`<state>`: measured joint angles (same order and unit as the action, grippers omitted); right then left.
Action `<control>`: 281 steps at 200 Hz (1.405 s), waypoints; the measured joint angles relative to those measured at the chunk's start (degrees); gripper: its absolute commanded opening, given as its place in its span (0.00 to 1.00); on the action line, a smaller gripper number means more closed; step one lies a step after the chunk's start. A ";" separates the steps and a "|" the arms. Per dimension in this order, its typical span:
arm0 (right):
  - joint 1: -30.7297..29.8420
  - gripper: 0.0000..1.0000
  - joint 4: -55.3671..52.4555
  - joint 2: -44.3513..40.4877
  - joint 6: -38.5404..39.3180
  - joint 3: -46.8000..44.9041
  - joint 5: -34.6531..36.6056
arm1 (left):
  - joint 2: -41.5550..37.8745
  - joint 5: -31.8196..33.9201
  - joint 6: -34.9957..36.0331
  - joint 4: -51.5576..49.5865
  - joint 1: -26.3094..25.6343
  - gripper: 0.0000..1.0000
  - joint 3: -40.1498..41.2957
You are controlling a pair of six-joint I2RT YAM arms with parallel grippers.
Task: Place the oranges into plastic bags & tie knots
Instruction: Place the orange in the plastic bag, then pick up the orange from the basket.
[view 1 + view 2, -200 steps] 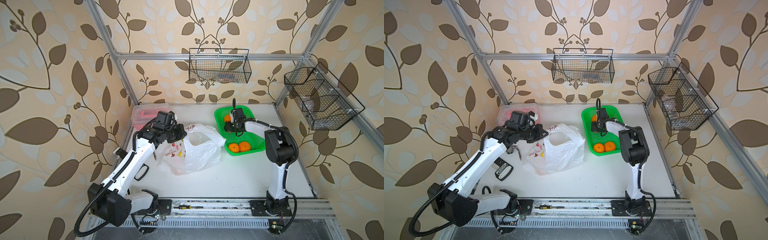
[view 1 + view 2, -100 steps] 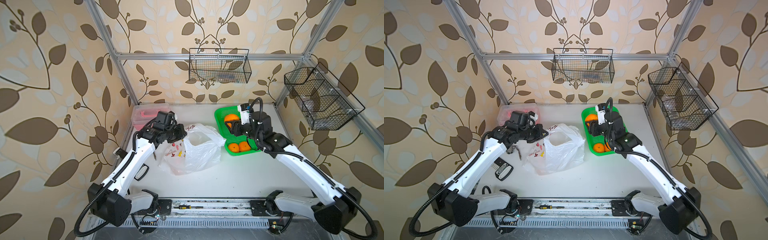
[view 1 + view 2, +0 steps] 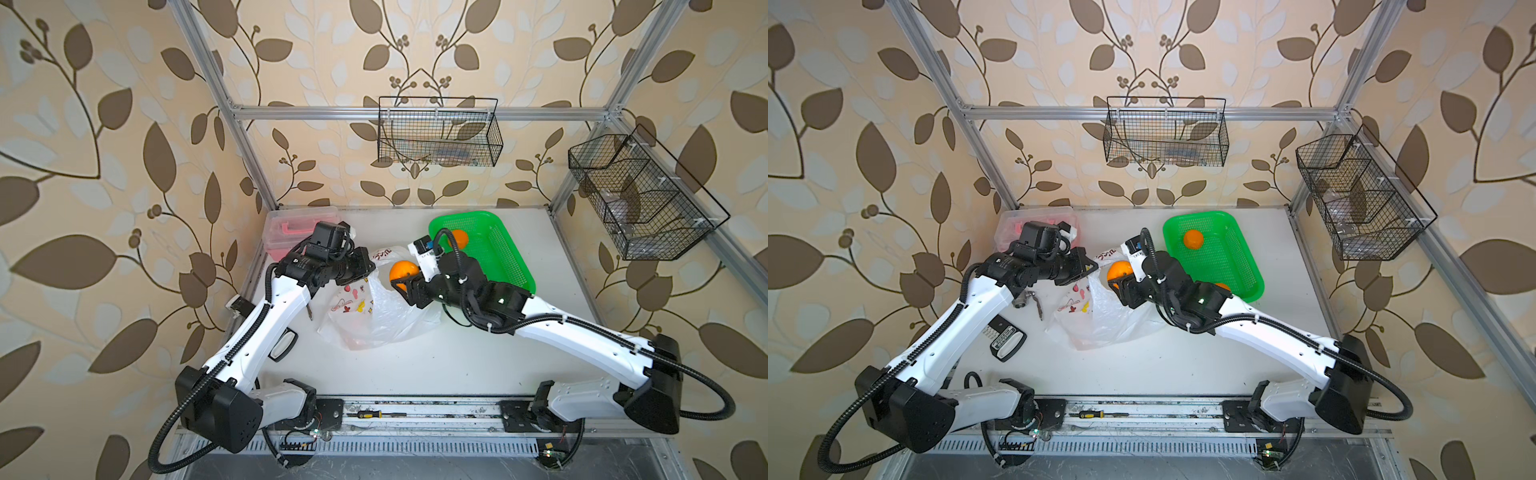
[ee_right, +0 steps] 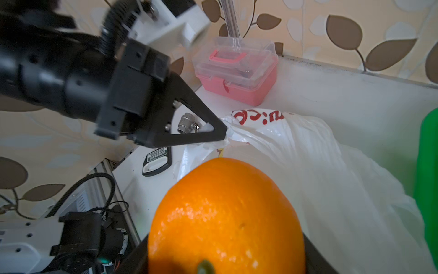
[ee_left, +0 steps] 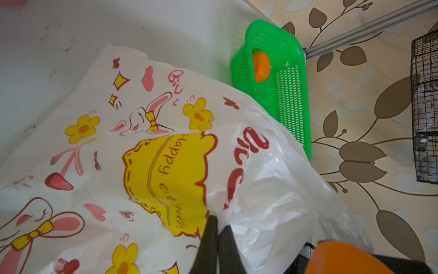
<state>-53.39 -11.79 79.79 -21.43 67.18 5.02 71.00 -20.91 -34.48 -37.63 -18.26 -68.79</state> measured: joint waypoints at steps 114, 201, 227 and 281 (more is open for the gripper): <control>4.87 0.85 1.53 11.98 0.04 5.29 1.22 | -0.02 -0.04 0.00 0.26 0.00 0.00 0.35; 9.07 0.86 -1.57 -11.80 1.44 4.85 -4.83 | -0.02 0.44 -0.04 1.44 0.00 0.00 1.07; 19.32 0.89 -1.97 -16.44 1.92 1.68 -6.54 | -0.02 0.44 -0.07 1.77 0.00 0.00 1.53; 38.27 0.92 -4.76 -2.10 5.01 -3.76 -8.26 | -0.04 0.42 -0.09 1.88 0.00 0.00 2.40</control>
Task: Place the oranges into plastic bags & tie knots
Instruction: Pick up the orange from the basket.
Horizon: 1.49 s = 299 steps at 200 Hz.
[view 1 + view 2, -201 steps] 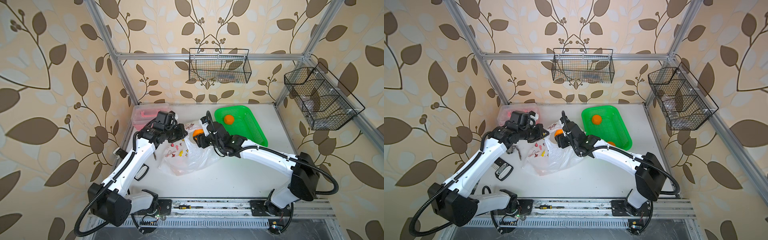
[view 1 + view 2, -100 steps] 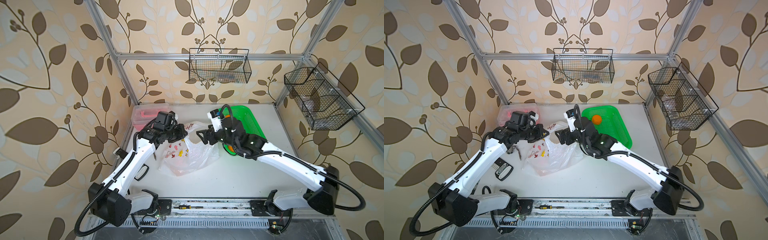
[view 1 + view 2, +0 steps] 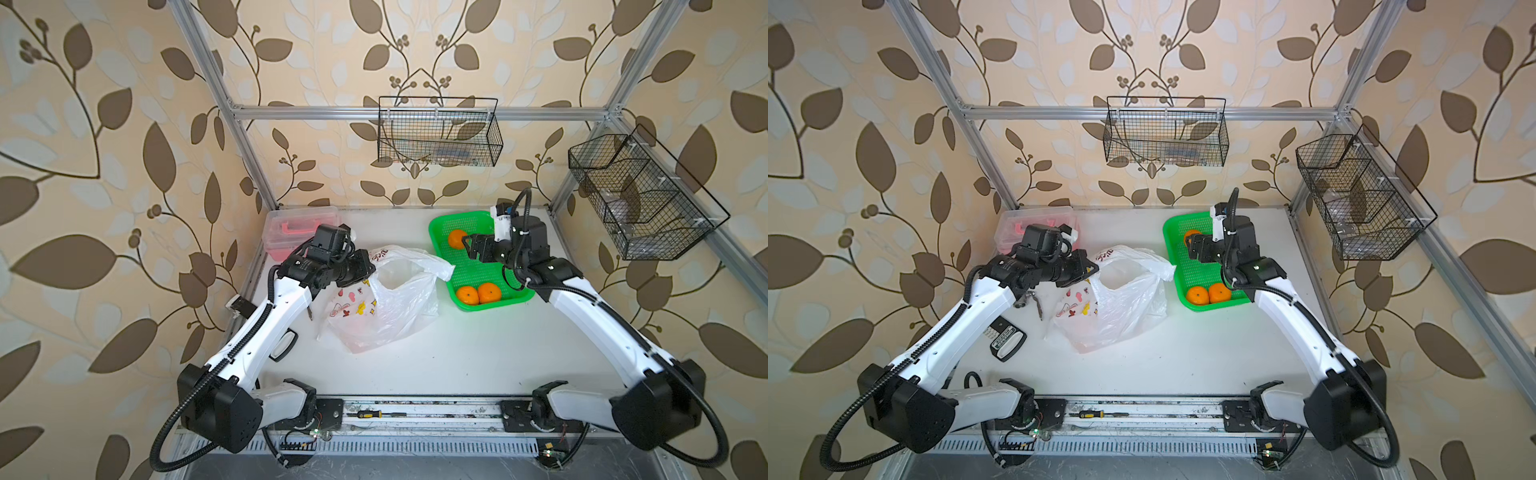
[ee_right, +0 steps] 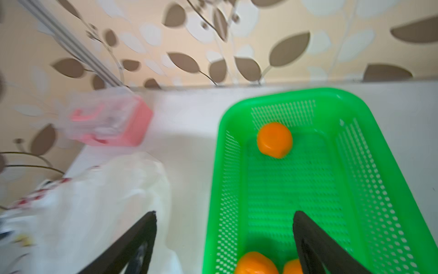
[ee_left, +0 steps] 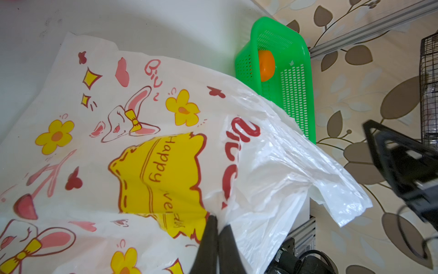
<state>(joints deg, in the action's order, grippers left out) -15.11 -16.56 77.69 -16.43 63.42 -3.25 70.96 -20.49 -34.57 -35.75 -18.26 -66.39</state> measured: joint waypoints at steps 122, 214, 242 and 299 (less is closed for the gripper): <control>3.02 0.99 -0.04 41.09 3.76 26.14 2.01 | -0.50 0.02 0.00 -0.11 0.00 0.00 0.07; 3.63 0.70 -4.52 53.88 2.67 39.95 3.85 | -0.74 -0.02 0.00 0.00 0.00 0.00 0.22; 3.63 0.65 -3.74 53.07 2.71 38.51 3.91 | -0.72 -0.02 0.00 0.00 0.00 0.00 0.22; 1.66 0.64 -0.76 26.40 3.21 14.75 2.82 | -0.70 -0.09 0.00 0.07 0.00 0.00 0.22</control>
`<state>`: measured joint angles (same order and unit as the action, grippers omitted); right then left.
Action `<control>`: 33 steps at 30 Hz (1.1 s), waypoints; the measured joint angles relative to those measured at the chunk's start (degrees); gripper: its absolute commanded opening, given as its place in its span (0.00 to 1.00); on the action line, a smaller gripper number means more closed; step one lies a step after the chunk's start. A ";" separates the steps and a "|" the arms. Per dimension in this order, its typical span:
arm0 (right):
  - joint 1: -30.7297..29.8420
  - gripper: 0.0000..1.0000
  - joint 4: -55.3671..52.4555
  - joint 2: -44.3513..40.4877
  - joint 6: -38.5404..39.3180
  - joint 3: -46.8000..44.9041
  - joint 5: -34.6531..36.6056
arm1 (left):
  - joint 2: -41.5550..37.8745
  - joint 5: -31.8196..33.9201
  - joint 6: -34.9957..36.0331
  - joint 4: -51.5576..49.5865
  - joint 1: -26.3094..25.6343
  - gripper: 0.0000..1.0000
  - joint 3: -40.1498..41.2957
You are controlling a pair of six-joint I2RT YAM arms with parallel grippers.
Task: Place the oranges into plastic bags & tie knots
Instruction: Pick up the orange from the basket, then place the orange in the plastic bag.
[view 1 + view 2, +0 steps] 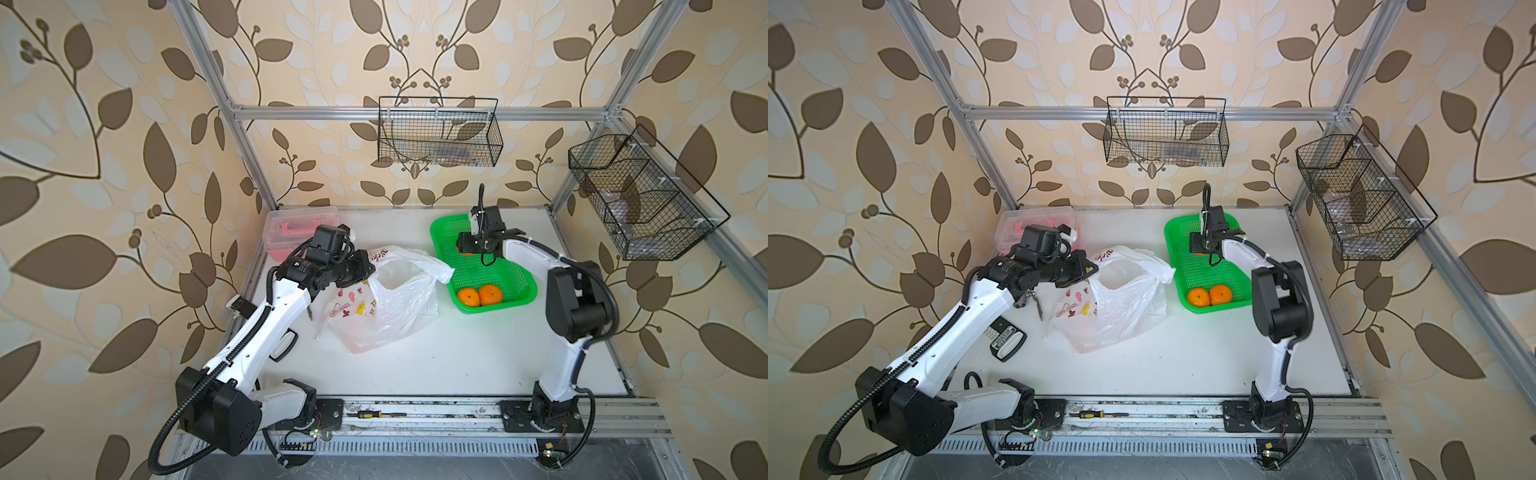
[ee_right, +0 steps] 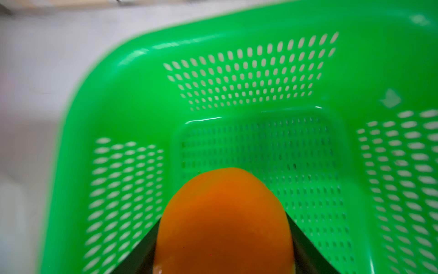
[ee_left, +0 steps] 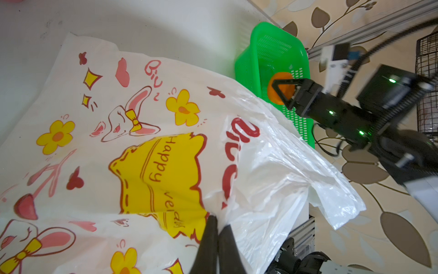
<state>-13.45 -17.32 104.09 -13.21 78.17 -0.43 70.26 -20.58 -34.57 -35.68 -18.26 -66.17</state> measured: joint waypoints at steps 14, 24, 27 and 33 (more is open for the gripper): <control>-29.33 0.64 3.30 -35.74 -4.66 -9.86 0.07 | 1.44 -0.13 0.02 0.87 0.00 0.00 0.00; -37.05 0.65 7.72 -16.48 -7.58 -8.46 4.15 | 1.44 -0.46 0.00 1.31 0.00 0.00 0.00; -37.05 0.71 8.35 -11.19 -8.24 -6.95 4.31 | 1.38 -0.44 0.00 1.29 -0.02 0.00 0.00; -36.87 0.89 9.92 -8.96 -9.11 -6.34 4.28 | 0.81 -0.39 0.00 1.29 0.00 0.00 0.00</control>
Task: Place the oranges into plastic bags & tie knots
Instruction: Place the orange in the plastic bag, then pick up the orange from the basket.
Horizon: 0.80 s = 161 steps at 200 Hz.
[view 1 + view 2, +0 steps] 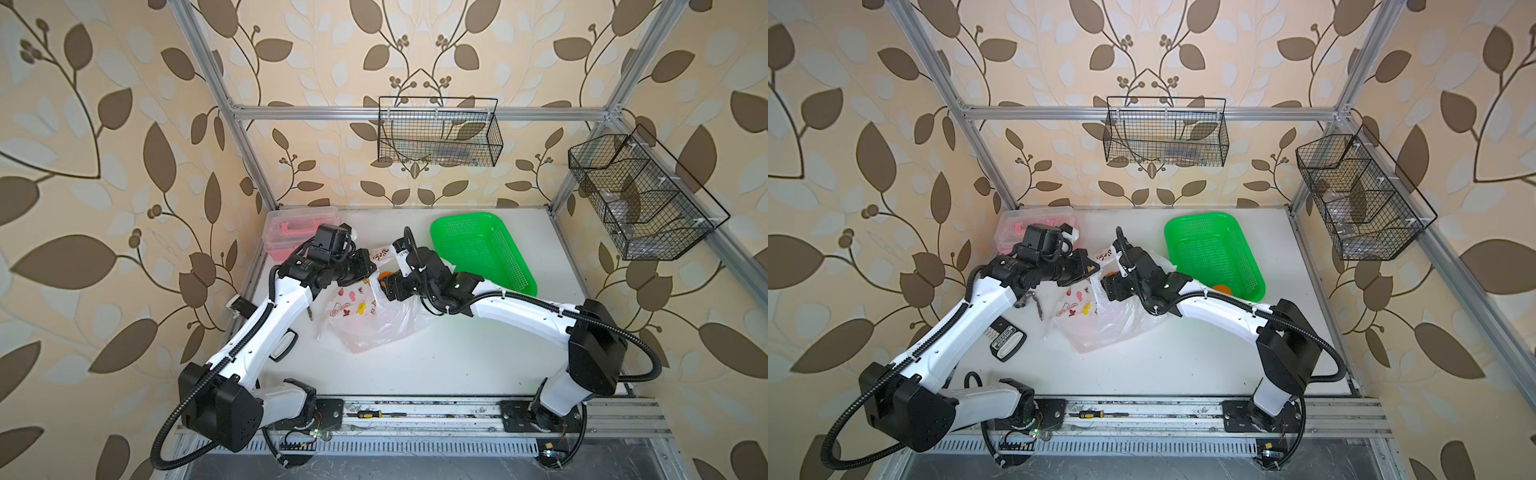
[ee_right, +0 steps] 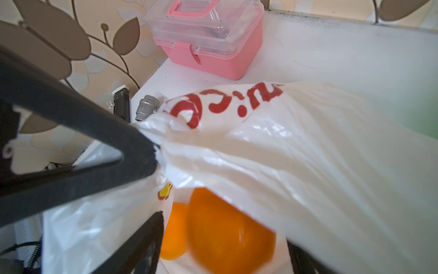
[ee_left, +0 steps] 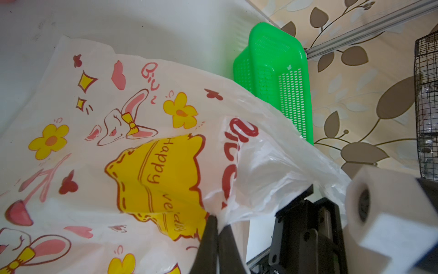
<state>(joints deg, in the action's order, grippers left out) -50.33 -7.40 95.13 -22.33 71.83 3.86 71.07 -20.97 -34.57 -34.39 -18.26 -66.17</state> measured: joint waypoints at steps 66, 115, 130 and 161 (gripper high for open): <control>1.75 0.89 -4.02 -13.60 1.77 0.20 -0.17 | -0.37 0.46 0.02 -0.04 0.00 0.00 0.00; 8.17 0.92 -11.32 -33.31 2.95 -3.80 -0.68 | -0.61 1.70 0.02 0.09 -0.02 0.00 0.96; 14.62 0.92 -15.43 -35.82 3.50 -5.99 -1.62 | -0.61 1.73 0.00 0.17 0.00 0.00 1.40; 28.85 0.91 -26.49 -33.62 6.97 -9.01 -2.97 | -0.61 1.73 0.02 0.26 0.00 0.00 1.49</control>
<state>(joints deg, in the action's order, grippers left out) -21.47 -33.89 61.52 -15.35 62.83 0.89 70.46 -19.25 -34.54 -34.13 -18.26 -64.69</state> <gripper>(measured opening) 0.911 0.054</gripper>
